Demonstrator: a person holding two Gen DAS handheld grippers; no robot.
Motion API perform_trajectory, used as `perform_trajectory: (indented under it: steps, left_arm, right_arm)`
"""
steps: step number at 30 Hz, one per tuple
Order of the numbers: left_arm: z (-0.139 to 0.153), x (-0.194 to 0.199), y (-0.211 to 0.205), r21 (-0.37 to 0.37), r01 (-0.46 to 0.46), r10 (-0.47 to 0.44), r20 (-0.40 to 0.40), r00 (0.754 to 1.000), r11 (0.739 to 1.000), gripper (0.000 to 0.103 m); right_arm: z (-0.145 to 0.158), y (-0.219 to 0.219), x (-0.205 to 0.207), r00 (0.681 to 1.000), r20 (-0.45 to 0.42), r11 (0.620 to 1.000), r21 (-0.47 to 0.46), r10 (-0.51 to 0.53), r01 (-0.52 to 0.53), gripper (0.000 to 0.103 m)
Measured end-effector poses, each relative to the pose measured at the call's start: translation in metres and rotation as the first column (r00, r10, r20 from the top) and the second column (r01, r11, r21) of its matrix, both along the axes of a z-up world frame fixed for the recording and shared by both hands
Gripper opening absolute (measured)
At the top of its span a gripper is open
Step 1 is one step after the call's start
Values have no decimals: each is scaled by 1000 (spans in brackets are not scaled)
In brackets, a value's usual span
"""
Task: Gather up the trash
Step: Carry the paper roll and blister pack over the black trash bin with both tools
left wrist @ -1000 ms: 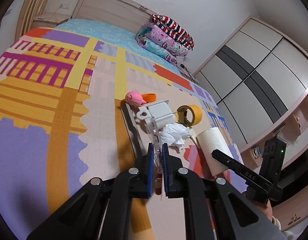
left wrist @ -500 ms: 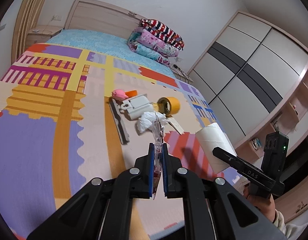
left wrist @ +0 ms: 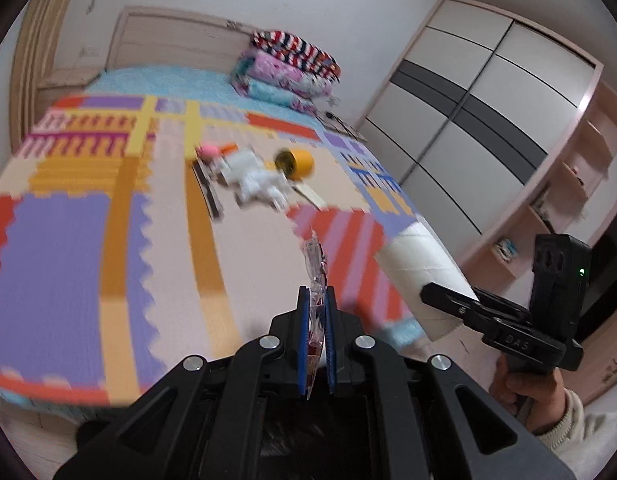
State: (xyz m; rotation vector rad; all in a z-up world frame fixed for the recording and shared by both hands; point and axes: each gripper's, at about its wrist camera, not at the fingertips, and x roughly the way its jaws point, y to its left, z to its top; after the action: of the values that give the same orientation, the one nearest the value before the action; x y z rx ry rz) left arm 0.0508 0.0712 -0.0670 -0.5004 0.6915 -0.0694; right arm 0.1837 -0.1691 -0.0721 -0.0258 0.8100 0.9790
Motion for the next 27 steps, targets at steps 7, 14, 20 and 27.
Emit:
perform_trajectory:
  steps: [7,14,20,27]
  left_arm:
    - [-26,-26,-25,-26,58,-59,-57,997,998,7]
    - [-70,-28,-59,61,128,-115,-177,977,990,7]
    - [-114,-21,-75,99,178,-143,-287,947,979,7]
    - [-161,-16,-74,77,180,-137,-386,912,981,7]
  right_arm:
    - [-13,-12,-31,998,-5,998,-36,57,-57,34]
    - [-59,-11,-46,992,-80,987,-119,98,-107,34]
    - [-106,-4,-51,981,-164,970,-201,106,-139,34]
    - [-153,11,-57,965,-231,941,-282,123,-187,34]
